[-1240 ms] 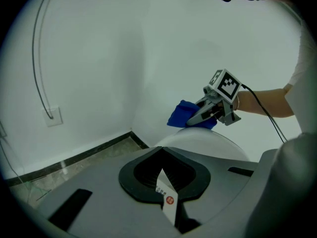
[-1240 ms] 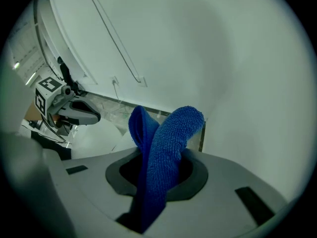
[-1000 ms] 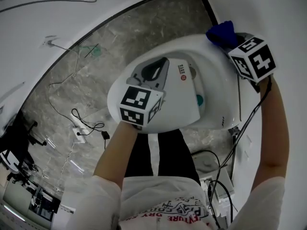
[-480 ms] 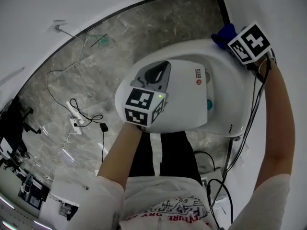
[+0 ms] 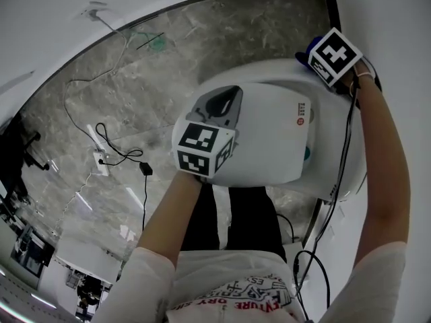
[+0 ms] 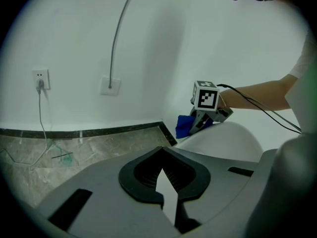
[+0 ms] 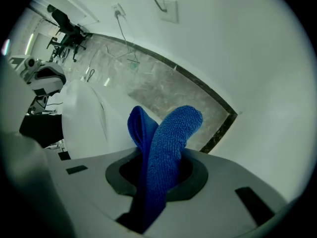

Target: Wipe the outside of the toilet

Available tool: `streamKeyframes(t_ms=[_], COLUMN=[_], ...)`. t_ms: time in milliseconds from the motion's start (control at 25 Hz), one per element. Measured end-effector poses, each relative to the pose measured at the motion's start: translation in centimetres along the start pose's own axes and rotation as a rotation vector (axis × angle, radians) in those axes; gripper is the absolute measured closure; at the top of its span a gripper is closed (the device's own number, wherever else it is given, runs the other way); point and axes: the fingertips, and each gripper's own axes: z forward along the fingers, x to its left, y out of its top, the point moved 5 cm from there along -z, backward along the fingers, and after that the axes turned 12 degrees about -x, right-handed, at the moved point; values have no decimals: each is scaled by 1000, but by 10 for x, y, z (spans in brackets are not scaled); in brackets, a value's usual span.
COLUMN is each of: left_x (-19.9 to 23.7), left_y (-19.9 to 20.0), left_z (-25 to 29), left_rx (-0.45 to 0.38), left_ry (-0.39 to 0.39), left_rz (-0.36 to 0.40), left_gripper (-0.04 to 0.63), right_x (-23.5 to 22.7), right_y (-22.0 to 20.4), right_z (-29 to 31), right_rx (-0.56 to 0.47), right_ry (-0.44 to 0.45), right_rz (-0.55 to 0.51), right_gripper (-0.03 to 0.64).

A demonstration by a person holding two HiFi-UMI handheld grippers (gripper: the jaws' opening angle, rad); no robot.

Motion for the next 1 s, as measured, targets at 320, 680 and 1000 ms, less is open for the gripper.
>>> streamKeyframes(t_ms=[320,680,1000], left_x=[46,89,107], left_y=[-14,-28,-46], left_z=[-28,-41,-67], left_rx=[1,-20,-29], left_ry=[67,129,165], left_rz=[-47,-109,-147], left_gripper=[588,588,588], right_x=[22,43,92], right_y=[38,68,105], right_z=[46,80,105], right_rx=[65,72,36], right_ry=[10,52,146], right_rz=[-2,-18,-87], right_gripper=[545,545,545])
